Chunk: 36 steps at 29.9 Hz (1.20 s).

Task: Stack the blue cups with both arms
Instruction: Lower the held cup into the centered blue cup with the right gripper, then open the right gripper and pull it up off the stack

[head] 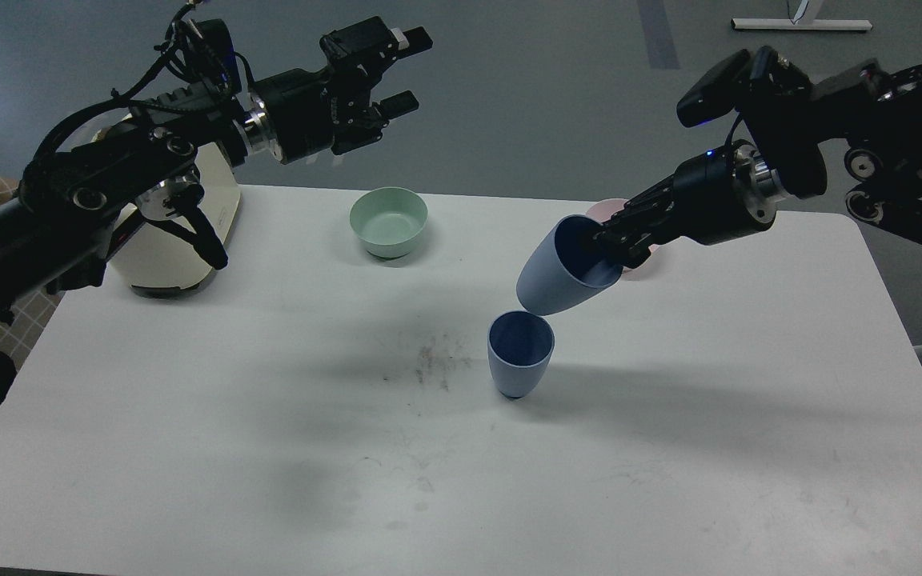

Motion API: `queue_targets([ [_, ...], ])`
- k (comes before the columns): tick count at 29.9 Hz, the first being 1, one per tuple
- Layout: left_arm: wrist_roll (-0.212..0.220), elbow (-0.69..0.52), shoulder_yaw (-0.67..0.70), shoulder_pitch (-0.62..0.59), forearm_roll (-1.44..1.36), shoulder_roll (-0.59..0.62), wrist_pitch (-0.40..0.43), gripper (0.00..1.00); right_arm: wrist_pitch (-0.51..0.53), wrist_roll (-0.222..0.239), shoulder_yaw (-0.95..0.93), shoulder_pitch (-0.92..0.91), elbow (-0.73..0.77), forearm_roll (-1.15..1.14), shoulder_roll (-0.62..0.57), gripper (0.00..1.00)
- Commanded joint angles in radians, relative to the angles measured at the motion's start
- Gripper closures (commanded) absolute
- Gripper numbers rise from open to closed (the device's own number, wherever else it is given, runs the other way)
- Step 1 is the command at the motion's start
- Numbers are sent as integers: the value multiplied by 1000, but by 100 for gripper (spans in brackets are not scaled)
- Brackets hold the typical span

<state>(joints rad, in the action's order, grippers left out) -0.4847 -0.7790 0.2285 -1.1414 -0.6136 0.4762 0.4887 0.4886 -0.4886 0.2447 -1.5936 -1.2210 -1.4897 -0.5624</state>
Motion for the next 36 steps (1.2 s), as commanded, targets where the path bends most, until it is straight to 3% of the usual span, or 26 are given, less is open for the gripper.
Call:
queue_targets([
  [1,0,0,0,0,0,2,0,4,0,0,25,1,32,2,45,100],
  [12,0,0,3,0,0,4,0,4,0,0,68,0,64,22,137,100],
  [36,0,0,3,0,2,4,0,4,0,0,94,4,69,22,153,94],
])
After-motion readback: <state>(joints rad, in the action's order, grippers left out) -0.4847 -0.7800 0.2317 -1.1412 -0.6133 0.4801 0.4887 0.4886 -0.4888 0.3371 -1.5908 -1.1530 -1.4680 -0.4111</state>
